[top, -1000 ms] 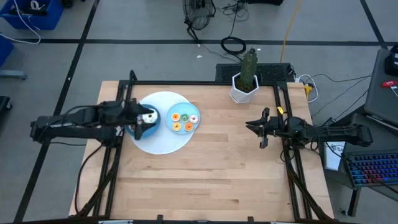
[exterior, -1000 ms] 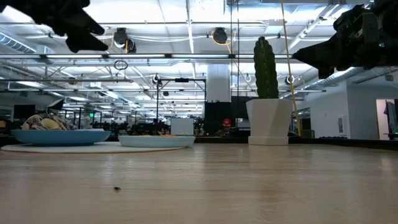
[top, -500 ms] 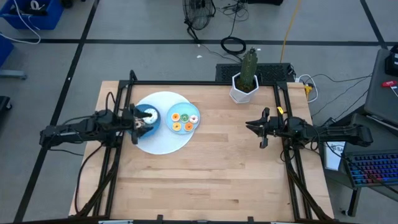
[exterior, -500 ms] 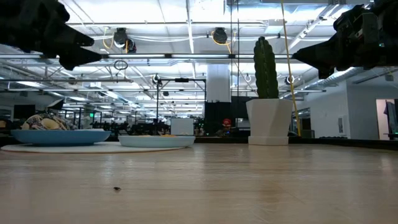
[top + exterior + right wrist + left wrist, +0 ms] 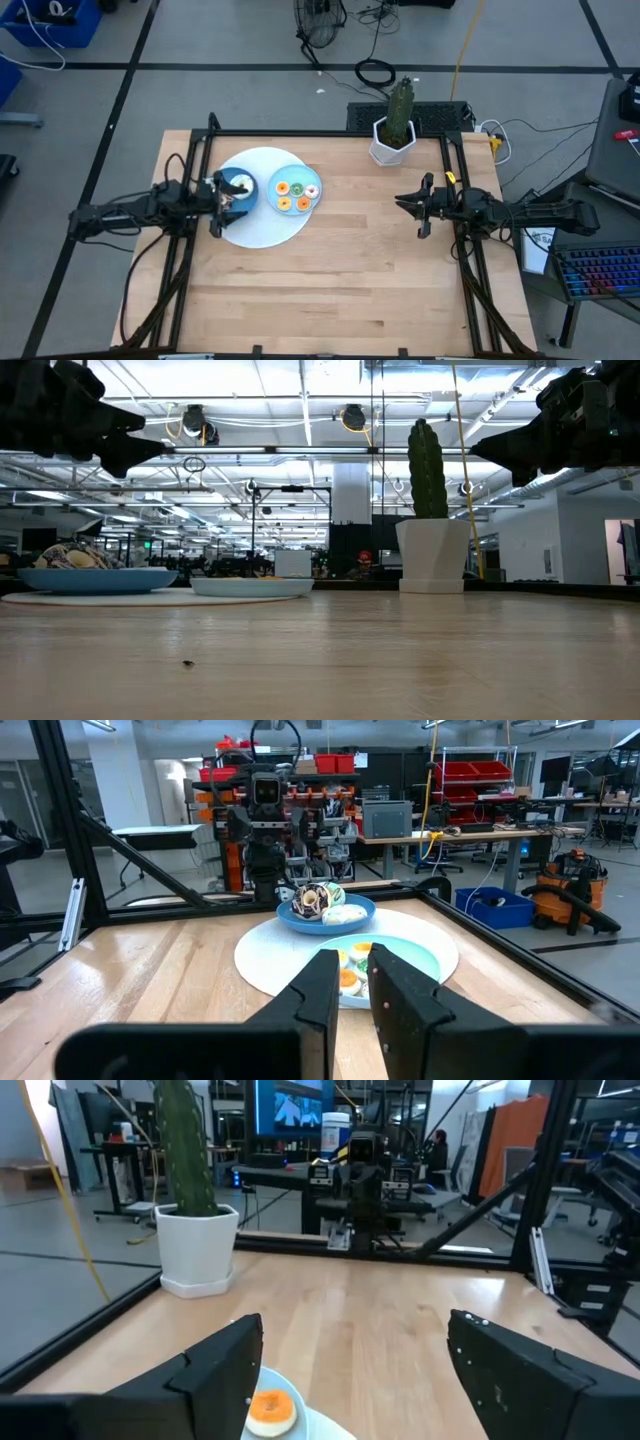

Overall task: Pick & Place donuts
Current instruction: Return to Home Position

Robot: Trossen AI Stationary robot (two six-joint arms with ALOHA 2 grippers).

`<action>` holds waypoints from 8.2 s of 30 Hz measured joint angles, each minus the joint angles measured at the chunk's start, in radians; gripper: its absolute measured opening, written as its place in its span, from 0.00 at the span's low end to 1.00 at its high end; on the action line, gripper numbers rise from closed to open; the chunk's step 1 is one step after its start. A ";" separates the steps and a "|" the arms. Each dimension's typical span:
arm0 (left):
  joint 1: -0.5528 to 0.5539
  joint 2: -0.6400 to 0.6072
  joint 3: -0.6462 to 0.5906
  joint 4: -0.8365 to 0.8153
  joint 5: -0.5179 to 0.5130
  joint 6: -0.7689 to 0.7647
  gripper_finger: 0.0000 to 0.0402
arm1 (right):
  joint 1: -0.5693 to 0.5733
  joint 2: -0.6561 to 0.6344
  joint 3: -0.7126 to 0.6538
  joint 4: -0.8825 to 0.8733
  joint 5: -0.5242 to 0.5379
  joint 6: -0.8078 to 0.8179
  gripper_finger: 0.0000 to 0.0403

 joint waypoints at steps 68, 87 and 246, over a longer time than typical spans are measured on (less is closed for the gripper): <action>0.002 -0.028 -0.087 0.089 -0.225 -0.036 0.79 | 0.000 0.000 0.000 0.000 0.000 0.000 0.11; 0.002 -0.028 -0.087 0.089 -0.224 -0.036 0.78 | 0.000 0.000 0.000 0.000 0.000 0.000 0.11; 0.001 -0.028 -0.087 0.089 -0.224 -0.036 0.77 | 0.000 0.000 0.000 0.000 0.000 0.000 0.11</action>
